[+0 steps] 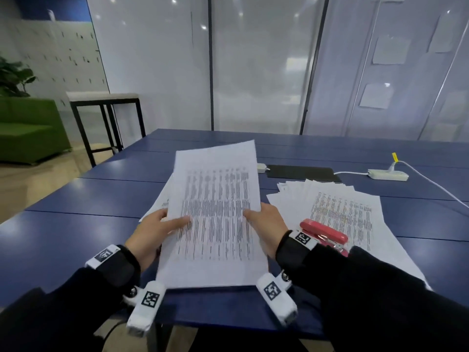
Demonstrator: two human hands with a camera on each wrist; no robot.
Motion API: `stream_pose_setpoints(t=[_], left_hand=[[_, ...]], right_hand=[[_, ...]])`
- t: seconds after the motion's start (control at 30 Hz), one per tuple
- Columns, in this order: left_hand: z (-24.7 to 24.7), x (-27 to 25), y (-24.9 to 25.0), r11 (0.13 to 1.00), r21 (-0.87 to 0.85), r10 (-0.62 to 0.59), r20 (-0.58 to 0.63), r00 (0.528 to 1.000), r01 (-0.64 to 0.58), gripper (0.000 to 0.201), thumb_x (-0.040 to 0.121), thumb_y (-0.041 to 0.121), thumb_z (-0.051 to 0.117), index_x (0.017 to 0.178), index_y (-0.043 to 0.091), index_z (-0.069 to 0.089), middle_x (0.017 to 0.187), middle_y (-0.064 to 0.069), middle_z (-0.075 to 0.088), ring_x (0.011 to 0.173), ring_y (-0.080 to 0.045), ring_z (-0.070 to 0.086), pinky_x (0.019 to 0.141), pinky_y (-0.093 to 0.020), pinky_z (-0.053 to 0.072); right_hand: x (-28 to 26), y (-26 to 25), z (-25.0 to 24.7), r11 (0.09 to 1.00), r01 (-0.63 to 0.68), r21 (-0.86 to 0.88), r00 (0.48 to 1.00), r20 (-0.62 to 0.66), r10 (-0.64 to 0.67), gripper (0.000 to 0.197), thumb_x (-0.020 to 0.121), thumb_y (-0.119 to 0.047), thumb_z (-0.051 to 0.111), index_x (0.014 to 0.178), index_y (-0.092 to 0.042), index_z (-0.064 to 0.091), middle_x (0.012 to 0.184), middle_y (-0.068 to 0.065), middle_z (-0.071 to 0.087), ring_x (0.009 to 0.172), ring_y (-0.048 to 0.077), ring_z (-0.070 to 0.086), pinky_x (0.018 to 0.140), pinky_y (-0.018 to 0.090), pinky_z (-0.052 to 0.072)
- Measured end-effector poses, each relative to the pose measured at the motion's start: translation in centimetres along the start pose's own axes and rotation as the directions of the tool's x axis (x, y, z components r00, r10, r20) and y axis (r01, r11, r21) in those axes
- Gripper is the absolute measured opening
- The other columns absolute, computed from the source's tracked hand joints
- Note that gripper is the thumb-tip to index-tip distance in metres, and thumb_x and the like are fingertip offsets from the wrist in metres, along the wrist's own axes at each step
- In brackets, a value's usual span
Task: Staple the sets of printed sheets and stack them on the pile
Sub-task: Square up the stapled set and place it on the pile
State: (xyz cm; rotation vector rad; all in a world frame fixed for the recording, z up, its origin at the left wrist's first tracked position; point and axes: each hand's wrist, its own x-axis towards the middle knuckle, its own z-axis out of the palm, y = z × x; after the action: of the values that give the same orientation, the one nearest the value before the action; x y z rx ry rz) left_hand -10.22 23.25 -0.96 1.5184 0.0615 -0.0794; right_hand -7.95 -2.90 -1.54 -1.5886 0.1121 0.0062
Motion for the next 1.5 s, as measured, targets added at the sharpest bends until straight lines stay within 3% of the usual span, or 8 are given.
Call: stream_pose_setpoints(t=[0.13,0.27,0.47,0.73,0.87,0.97,1.37,1.5], left_hand=[[-1.2,-0.4,-0.6,0.986,0.139,0.106,-0.122,0.987,-0.088,0.030,0.093,-0.001,0.071,0.116,0.016,0.065,0.102,-0.002,0.081,0.093,-0.021,0.077,0.083,-0.037,0.060],[-3.8,2.7,1.4,0.955,0.252,0.211,-0.209,0.955,-0.156,0.035,0.089,-0.002,0.072,0.115,0.020,0.064,0.115,-0.004,0.075,0.105,-0.024,0.073,0.099,-0.051,0.056],[-6.6,8.1,4.2,0.944,0.308,0.207,-0.280,0.937,-0.117,0.036,0.090,-0.010,0.069,0.122,0.003,0.066,0.116,-0.013,0.070,0.091,-0.023,0.067,0.088,-0.036,0.049],[-7.4,12.3,-0.6,0.906,0.412,0.019,-0.280,0.960,0.102,0.035,0.083,-0.008,0.078,0.117,-0.002,0.072,0.102,-0.018,0.076,0.094,-0.036,0.073,0.094,-0.055,0.059],[-6.7,12.3,-0.6,0.887,0.440,-0.021,-0.270,0.963,0.143,0.026,0.089,-0.004,0.074,0.113,0.005,0.068,0.101,-0.014,0.072,0.074,-0.028,0.068,0.046,-0.034,0.060],[-6.7,12.6,-0.5,0.834,0.529,0.011,-0.303,0.953,0.158,0.027,0.091,0.001,0.074,0.114,0.015,0.067,0.093,-0.009,0.067,0.063,-0.020,0.059,0.033,-0.022,0.046],[-7.1,13.3,-1.1,0.778,0.588,-0.013,-0.337,0.941,0.221,0.016,0.088,0.009,0.078,0.104,0.009,0.075,0.082,-0.011,0.069,0.054,-0.026,0.056,0.035,-0.023,0.046],[-7.5,13.2,-0.3,0.666,0.711,0.031,-0.330,0.943,0.227,0.036,0.089,0.032,0.078,0.074,0.004,0.063,0.064,-0.008,0.051,0.059,-0.028,0.046,0.055,-0.029,0.040]], right_hand=[[2.8,-1.3,2.0,0.998,0.023,0.054,0.999,-0.040,-0.021,0.023,0.105,-0.016,0.056,0.125,-0.016,0.066,0.126,0.003,0.070,0.119,0.029,0.064,0.105,0.042,0.049],[4.8,-2.8,4.8,0.999,0.029,-0.042,0.998,0.048,-0.027,0.023,0.100,-0.020,0.062,0.122,-0.014,0.066,0.126,0.013,0.069,0.115,0.033,0.065,0.105,0.049,0.051],[7.2,-2.9,6.9,0.959,-0.009,-0.282,0.995,0.090,0.036,0.026,0.093,-0.001,0.051,0.086,-0.014,0.072,0.074,0.004,0.068,0.058,0.024,0.062,0.044,0.027,0.047],[9.7,-0.7,6.3,0.783,0.014,-0.622,0.998,0.055,0.026,0.019,0.087,-0.017,0.076,0.104,-0.009,0.079,0.104,0.007,0.077,0.097,0.027,0.073,0.087,0.033,0.060],[10.7,-0.1,5.2,0.776,0.038,-0.629,0.998,0.067,0.006,0.019,0.089,-0.015,0.077,0.107,-0.011,0.078,0.101,0.006,0.075,0.097,0.026,0.073,0.087,0.033,0.060],[10.9,0.3,5.1,0.790,0.056,-0.610,0.994,0.109,0.014,0.019,0.088,-0.012,0.078,0.107,-0.011,0.078,0.089,0.004,0.072,0.082,0.023,0.071,0.085,0.034,0.061],[12.0,1.3,5.0,0.775,0.086,-0.627,0.987,0.158,0.018,0.028,0.088,-0.020,0.079,0.115,-0.012,0.075,0.095,0.005,0.075,0.080,0.022,0.066,0.089,0.040,0.061],[12.0,1.5,4.9,0.802,0.078,-0.592,0.986,0.164,0.026,0.024,0.092,-0.024,0.074,0.114,-0.013,0.075,0.097,0.003,0.076,0.077,0.025,0.069,0.083,0.040,0.063]])
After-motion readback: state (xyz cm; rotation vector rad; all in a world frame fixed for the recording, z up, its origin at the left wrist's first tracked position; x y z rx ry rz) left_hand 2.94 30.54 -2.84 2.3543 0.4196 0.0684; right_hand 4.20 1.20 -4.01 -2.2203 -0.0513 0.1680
